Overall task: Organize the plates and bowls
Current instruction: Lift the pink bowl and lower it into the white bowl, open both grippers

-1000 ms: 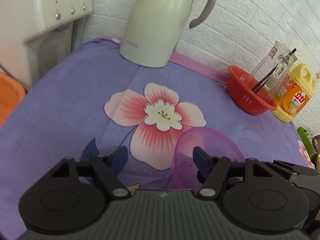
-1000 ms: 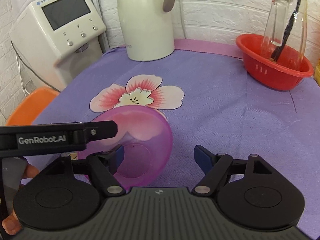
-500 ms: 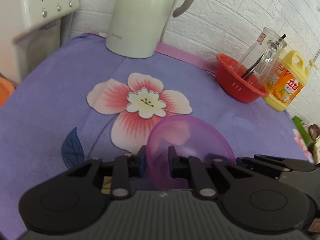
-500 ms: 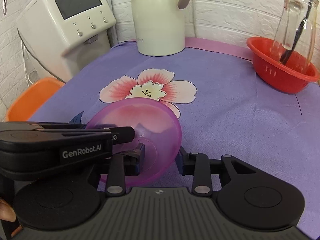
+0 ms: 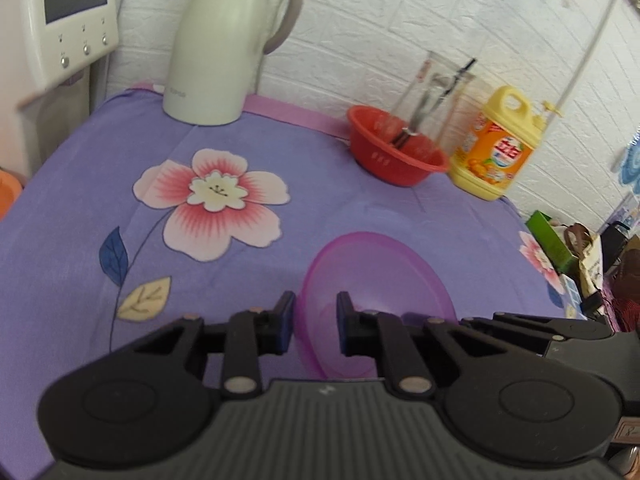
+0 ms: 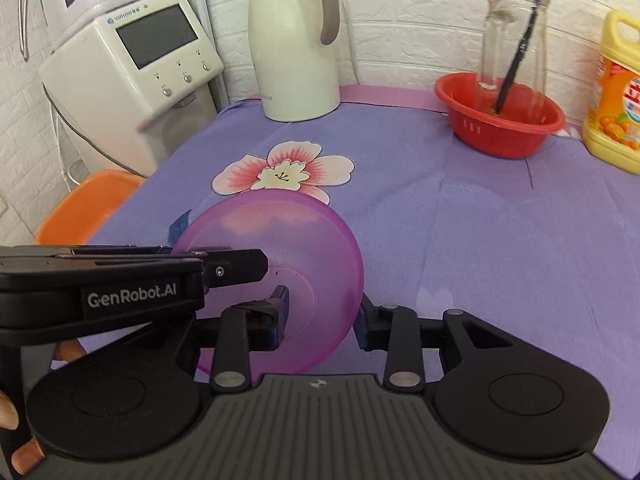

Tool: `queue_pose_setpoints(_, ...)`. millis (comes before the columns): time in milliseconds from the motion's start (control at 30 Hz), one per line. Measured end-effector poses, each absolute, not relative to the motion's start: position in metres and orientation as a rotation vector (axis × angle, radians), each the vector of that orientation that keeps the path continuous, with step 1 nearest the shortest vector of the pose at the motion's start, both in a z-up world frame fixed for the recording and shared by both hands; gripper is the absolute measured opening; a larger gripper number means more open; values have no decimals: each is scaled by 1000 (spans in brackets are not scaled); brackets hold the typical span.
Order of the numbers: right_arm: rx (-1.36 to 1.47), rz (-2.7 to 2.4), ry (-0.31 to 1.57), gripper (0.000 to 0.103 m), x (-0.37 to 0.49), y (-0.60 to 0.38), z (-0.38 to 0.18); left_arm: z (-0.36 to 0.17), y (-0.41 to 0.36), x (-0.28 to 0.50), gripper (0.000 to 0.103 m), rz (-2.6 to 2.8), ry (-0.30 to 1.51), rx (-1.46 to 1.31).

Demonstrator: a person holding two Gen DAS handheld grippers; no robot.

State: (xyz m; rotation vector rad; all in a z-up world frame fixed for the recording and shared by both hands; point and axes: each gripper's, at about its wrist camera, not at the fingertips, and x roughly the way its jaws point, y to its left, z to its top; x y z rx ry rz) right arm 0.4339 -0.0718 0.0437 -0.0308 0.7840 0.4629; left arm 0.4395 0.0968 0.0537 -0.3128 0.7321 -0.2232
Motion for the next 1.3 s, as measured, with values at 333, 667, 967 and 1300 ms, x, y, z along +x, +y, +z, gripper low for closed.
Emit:
queue_pose_setpoints(333, -51, 333, 743, 62, 322, -162, 64, 66, -1, 343, 11, -362, 703, -280)
queue_pose_setpoints(667, -31, 234, 753, 67, 232, -228, 49, 50, -77, 272, 11, -527, 762, -212)
queue_pose_setpoints(967, 7, 255, 745, 67, 212, -241, 25, 27, -89, 258, 11, -524, 811, -189)
queue_pose_setpoints(1300, 113, 184, 596, 84, 181, -266, 36, 45, -78, 248, 70, -533, 686, -189)
